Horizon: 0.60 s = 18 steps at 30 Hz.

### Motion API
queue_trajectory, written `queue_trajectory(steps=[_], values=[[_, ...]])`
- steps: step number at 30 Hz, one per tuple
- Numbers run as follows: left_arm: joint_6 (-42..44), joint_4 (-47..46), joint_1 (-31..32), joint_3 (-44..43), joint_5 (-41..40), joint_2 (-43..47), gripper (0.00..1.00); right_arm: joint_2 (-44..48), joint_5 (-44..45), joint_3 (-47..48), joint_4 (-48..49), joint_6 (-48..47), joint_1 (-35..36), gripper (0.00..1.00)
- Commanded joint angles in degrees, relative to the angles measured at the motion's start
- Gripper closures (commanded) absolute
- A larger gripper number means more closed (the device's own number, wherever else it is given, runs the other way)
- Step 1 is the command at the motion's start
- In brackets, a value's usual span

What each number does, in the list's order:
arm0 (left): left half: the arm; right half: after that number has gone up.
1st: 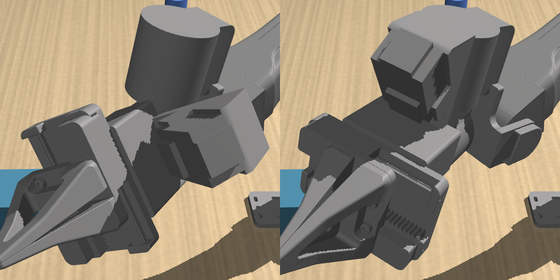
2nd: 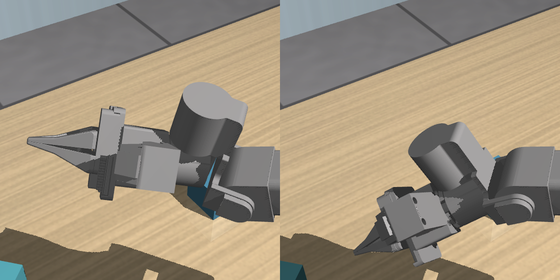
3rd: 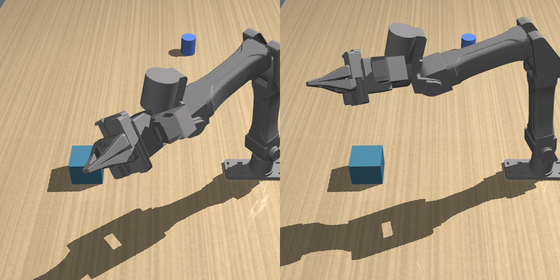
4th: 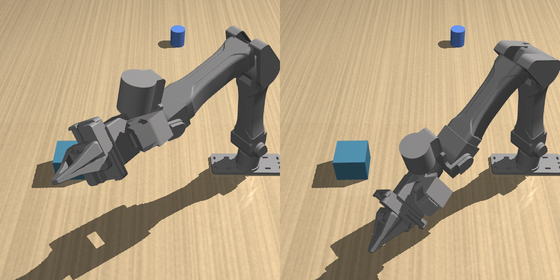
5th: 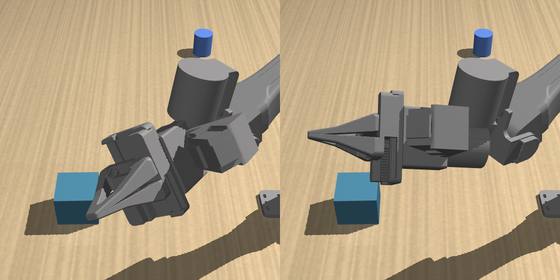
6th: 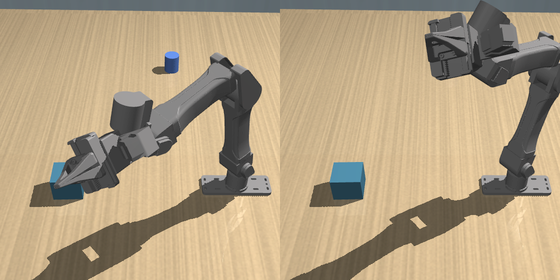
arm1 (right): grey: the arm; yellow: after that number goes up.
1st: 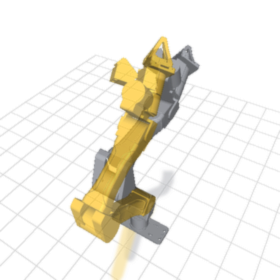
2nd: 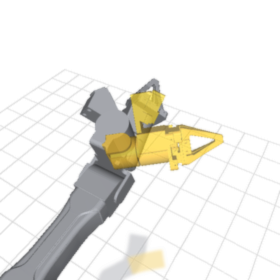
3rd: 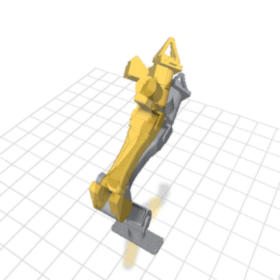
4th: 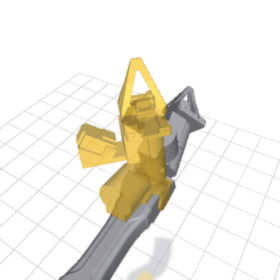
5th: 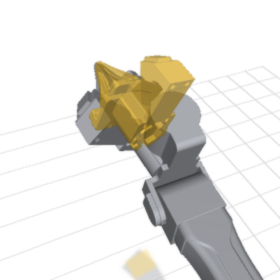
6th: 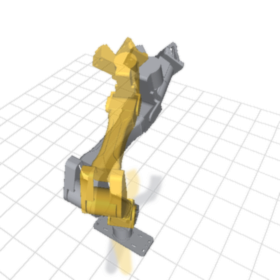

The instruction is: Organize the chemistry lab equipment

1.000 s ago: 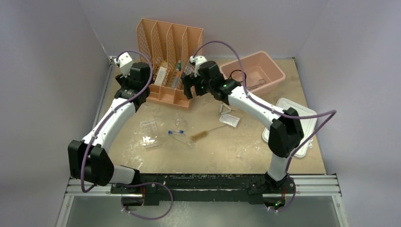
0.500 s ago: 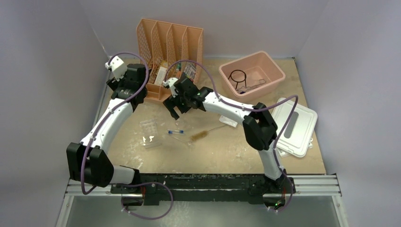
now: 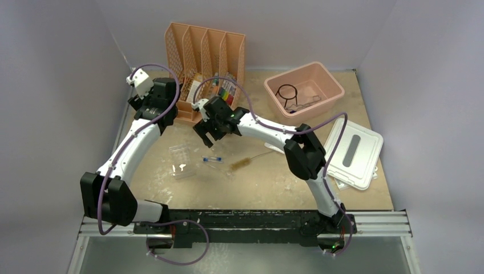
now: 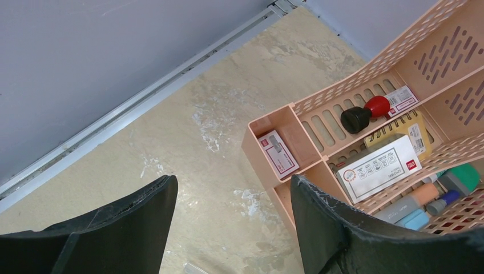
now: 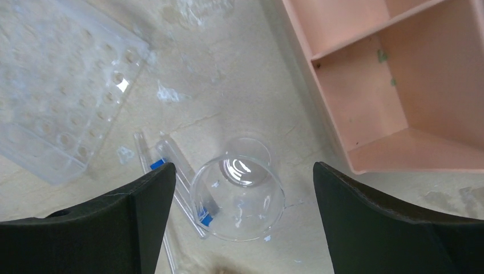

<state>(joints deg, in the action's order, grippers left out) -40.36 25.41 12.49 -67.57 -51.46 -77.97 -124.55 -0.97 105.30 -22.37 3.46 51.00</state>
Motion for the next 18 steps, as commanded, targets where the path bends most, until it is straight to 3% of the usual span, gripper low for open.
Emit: queue_trajectory(steps=[1, 18], values=[[-1.17, -0.23, -0.36, 0.61, -1.45, 1.47, 0.28, 0.00, 0.51, 1.62, -2.38, 0.08, 0.39, 0.12], [-1.15, -0.35, -0.36, 0.51, -1.61, 1.51, 0.28, 0.26, 2.89, 1.55, -3.18, 0.12, 0.68, 0.47]])
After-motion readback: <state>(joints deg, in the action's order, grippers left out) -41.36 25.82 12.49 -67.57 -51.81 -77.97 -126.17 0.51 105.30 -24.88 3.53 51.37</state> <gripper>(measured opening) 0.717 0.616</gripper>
